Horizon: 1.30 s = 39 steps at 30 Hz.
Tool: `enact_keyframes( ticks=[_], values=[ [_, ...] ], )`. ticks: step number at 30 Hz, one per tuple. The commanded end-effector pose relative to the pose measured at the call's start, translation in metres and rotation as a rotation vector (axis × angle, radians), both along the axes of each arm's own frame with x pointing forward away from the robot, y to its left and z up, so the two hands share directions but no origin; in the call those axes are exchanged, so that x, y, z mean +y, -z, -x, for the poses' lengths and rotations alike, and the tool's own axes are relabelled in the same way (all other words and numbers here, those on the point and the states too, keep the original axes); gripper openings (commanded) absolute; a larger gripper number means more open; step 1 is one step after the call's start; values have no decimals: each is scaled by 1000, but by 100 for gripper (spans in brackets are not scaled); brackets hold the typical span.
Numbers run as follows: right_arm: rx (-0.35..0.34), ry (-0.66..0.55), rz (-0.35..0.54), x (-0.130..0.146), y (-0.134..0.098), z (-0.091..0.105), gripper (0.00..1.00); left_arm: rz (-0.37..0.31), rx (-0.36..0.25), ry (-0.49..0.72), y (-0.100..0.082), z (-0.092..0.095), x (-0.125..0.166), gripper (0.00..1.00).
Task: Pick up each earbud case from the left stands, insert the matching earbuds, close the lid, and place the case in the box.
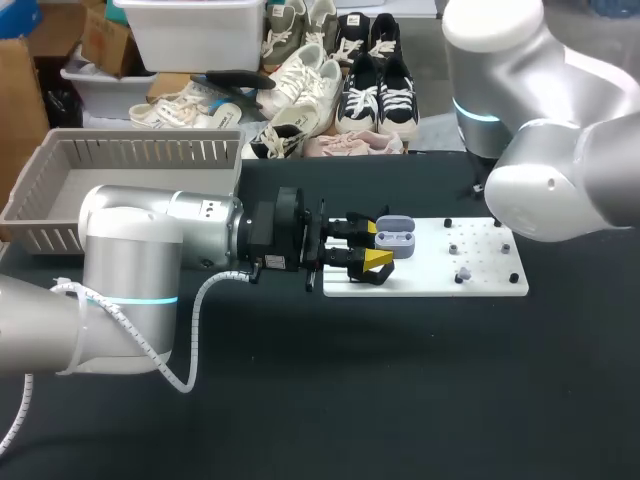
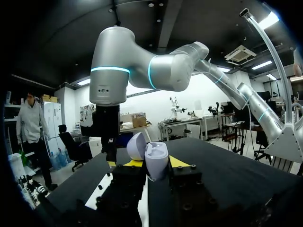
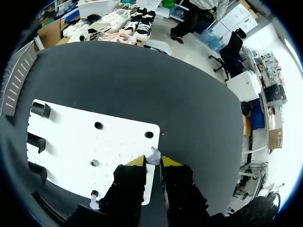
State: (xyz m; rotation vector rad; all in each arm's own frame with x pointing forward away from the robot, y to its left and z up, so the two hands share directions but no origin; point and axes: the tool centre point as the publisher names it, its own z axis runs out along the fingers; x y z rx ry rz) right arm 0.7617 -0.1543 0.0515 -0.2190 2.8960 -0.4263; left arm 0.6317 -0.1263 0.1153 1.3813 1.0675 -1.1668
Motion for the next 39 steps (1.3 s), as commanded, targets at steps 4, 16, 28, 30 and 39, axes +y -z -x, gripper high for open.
enact_keyframes(
  ticks=[4,16,28,30,39],
  values=[
    [-25,4,-7,2,-23,38,0,3,-1,1,1,-1,0,0],
    [-32,28,-12,22,-49,84,0,3,-1,1,1,-1,0,0],
    [-34,40,-55,30,-53,121,0,3,-1,1,1,-1,0,0],
    [-34,40,-55,30,-53,121,0,3,-1,1,1,-1,0,0],
    [-34,40,-55,30,-53,121,0,3,-1,1,1,-1,0,0]
  ],
)
